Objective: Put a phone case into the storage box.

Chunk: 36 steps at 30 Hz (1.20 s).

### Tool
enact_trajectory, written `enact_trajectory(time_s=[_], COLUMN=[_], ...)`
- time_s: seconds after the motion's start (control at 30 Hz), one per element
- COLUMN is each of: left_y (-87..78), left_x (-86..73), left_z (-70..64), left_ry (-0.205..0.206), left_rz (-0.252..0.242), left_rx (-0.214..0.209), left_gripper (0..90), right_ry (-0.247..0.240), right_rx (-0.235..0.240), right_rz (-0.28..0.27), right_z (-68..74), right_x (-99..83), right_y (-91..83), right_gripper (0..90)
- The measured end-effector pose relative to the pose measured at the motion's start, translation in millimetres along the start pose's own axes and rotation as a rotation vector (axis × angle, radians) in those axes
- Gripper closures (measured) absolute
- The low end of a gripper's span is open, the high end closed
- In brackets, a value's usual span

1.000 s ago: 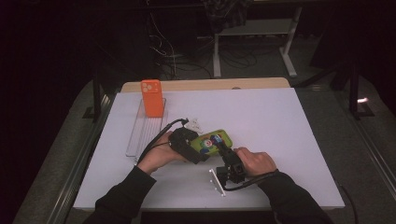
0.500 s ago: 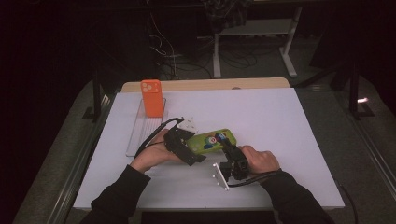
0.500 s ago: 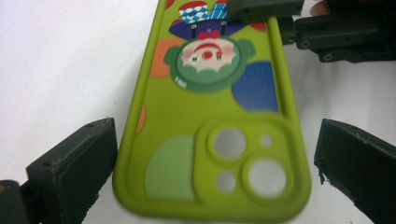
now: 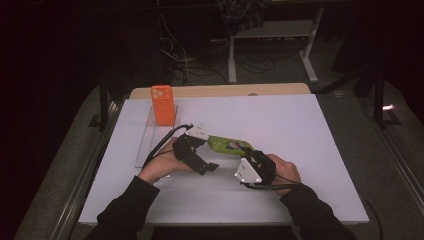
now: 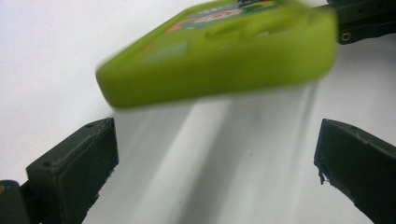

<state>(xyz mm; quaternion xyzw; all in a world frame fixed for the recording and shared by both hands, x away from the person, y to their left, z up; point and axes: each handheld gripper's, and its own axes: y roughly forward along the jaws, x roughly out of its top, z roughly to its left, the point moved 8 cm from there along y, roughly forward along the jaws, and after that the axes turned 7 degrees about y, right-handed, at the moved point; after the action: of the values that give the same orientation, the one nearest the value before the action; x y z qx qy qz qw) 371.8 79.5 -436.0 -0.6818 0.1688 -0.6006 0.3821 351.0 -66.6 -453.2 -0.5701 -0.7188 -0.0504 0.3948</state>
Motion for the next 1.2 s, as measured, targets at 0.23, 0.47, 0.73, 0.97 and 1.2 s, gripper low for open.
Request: enact_trajectory(time_s=[0.23, 0.47, 0.73, 0.97, 1.2], left_y=[1.5, 0.1, -5.1, -4.1, -7.1], left_x=[-0.6, -1.3, -2.9, -3.7, 0.9], left_z=[7.5, 10.4, 16.4, 18.1, 19.8], left_ry=[-0.016, -0.03, -0.055, -0.097, -0.128], left_rz=[-0.004, -0.001, -0.012, -0.033, -0.056], left_rx=[0.017, 0.026, 0.048, 0.055, 0.063], left_gripper=[0.0, 0.0, 0.0, 0.0, 0.0], right_ry=[0.203, 0.449, 0.696, 0.906, 0.978], right_rx=[0.094, 0.19, 0.321, 0.432, 0.453], right_rz=[0.019, 0.016, 0.037, 0.027, 0.016], right_z=[-4.6, -9.6, -14.2, -18.2, -20.9], right_x=[-7.1, -9.3, -12.7, -14.7, -13.9], right_y=[1.5, 1.9, 3.7, 5.6, 4.1], right_gripper=[75.8, 75.8, 75.8, 75.8, 75.8])
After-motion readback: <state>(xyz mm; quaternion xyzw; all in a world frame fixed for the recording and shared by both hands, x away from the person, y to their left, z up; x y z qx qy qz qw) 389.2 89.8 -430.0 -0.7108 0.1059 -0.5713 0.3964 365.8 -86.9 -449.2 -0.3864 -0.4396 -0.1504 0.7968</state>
